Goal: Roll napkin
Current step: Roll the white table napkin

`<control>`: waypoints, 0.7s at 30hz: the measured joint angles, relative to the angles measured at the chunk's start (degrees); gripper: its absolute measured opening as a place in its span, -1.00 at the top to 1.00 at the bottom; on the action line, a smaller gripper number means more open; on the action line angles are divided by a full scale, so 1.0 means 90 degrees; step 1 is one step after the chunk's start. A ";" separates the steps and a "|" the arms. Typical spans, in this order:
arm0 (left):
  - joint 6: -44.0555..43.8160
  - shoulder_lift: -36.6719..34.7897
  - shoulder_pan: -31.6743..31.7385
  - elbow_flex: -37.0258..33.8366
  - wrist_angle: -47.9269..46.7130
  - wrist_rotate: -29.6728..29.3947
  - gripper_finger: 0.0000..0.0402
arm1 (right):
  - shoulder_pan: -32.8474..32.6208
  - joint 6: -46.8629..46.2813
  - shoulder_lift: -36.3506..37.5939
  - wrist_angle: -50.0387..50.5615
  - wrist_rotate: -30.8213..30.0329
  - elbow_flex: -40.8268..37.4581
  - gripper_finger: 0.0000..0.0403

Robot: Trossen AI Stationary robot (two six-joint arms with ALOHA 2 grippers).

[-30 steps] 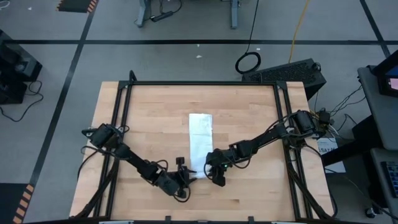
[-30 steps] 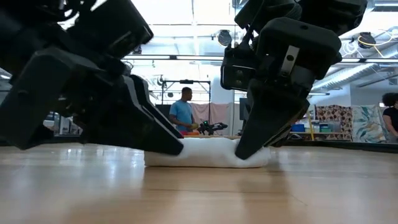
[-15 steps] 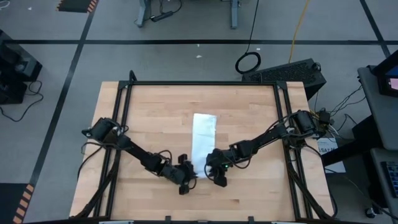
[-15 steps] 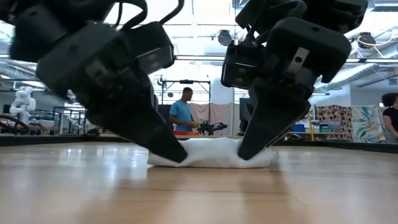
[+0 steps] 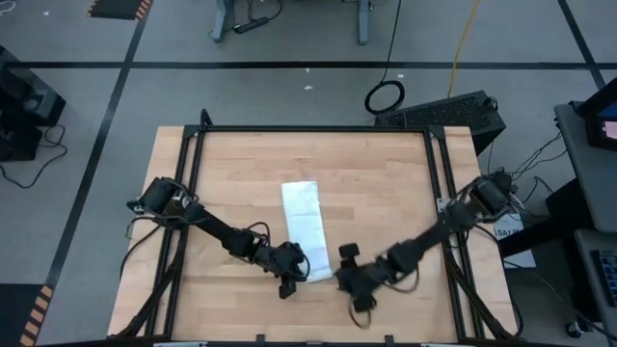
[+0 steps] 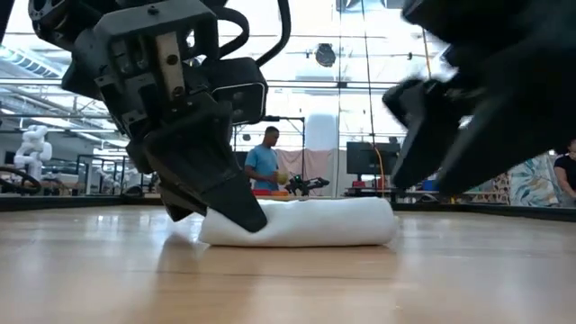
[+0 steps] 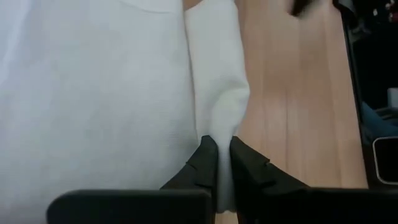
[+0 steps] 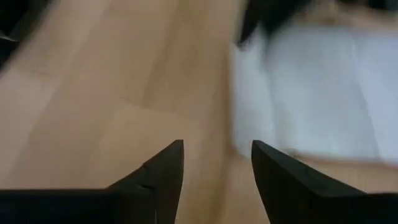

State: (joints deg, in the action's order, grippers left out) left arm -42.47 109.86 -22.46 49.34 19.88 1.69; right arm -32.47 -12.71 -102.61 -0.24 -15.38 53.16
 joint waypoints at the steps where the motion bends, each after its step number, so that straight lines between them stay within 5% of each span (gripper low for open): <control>1: -0.0070 0.0000 -0.0002 0.0000 0.0004 0.0000 0.87 | -0.0186 0.0122 -0.0058 -0.0131 -0.0291 0.0010 0.10; 9: -0.0421 0.0000 -0.0097 -0.0002 0.0039 0.0032 0.87 | -0.0876 0.1018 -0.0509 -0.1006 -0.2084 0.0013 0.09; 21: -0.0954 -0.0004 -0.0083 -0.0078 0.0084 0.0070 0.87 | -0.0552 0.1605 -0.0925 -0.1642 -0.1909 0.0022 0.12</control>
State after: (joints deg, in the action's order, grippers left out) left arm -51.06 109.82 -23.20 48.64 20.64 2.33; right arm -37.45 1.73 -110.93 -15.02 -32.56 53.36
